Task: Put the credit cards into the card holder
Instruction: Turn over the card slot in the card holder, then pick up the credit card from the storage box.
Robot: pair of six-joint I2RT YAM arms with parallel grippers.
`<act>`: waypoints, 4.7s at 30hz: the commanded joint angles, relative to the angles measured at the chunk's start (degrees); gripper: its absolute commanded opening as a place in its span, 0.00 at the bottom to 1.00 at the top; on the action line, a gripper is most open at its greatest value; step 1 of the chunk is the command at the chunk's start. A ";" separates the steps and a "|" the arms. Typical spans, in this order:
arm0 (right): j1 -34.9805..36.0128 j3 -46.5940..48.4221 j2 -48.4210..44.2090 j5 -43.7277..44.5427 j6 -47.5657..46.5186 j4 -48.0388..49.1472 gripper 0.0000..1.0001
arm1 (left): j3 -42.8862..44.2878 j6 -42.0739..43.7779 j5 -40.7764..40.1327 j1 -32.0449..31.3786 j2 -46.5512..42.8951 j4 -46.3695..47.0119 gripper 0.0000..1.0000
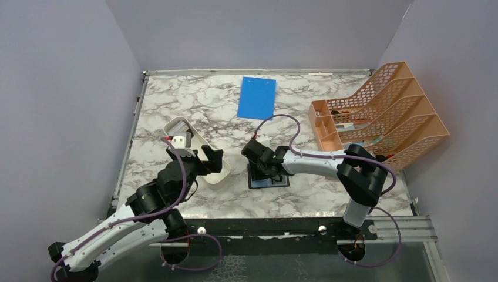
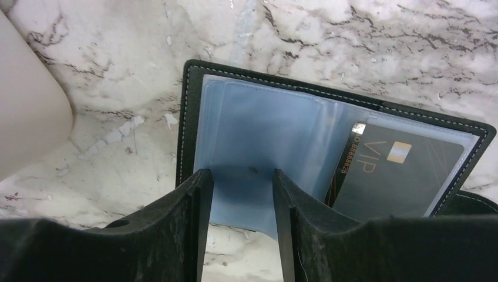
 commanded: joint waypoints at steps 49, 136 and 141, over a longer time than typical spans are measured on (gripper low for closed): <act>-10.03 -27.40 -16.33 -23.36 0.28 37.57 0.14 | 6.42 -7.09 31.36 6.14 46.86 14.43 0.10; -10.99 -29.27 -42.84 -4.28 -4.00 9.16 0.21 | 22.72 56.82 21.32 34.24 42.51 -0.14 0.46; -10.99 -27.23 -42.49 -5.85 -6.81 7.99 0.22 | 22.68 57.58 28.26 41.53 45.42 0.13 0.52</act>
